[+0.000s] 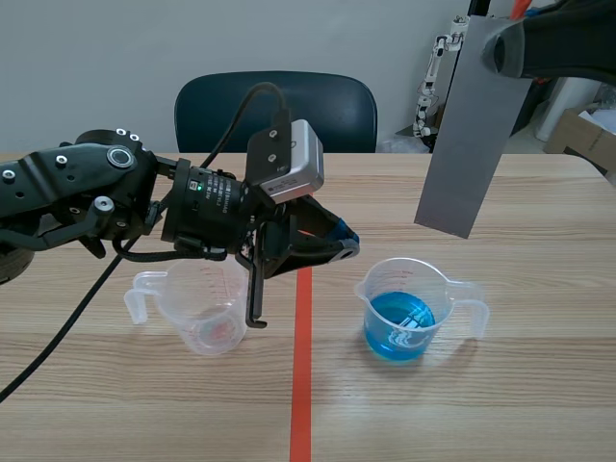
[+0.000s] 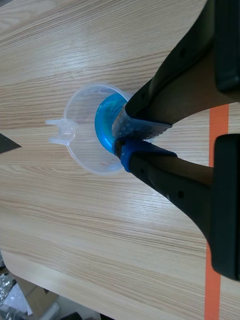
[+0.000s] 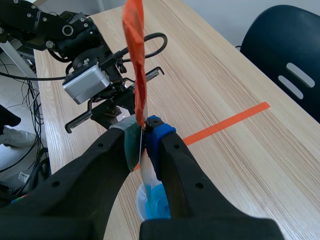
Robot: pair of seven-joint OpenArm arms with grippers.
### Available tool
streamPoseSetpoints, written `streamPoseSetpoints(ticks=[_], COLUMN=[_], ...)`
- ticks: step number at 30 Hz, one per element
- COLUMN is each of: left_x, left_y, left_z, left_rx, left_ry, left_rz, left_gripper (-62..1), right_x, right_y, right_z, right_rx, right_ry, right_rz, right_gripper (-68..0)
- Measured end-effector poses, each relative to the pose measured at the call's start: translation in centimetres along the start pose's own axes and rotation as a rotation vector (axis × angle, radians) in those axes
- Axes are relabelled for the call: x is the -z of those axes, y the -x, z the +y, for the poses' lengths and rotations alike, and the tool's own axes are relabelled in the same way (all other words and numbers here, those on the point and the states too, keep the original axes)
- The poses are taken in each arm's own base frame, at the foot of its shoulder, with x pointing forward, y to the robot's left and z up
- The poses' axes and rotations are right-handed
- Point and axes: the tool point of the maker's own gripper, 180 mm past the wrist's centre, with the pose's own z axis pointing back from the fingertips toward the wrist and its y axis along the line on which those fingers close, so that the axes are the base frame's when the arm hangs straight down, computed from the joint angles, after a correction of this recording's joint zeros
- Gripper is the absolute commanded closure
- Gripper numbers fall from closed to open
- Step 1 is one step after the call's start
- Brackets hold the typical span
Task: Do the redox reaction experiment. move the plate over the left beaker
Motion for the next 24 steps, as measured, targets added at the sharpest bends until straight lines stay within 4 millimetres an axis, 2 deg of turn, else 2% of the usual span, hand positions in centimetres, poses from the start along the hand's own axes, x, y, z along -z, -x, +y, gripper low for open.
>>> streamPoseSetpoints(ticks=[24], left_x=[0.0], left_y=[0.0], left_z=[0.0], left_rx=[0.0], left_ry=[0.0], left_rz=[0.0], left_gripper=[-2.3], right_x=[0.0], right_y=[0.28], right_z=[-0.07], right_rx=[-0.013], right_ry=[0.004], right_rz=[0.015], right_gripper=[-0.6])
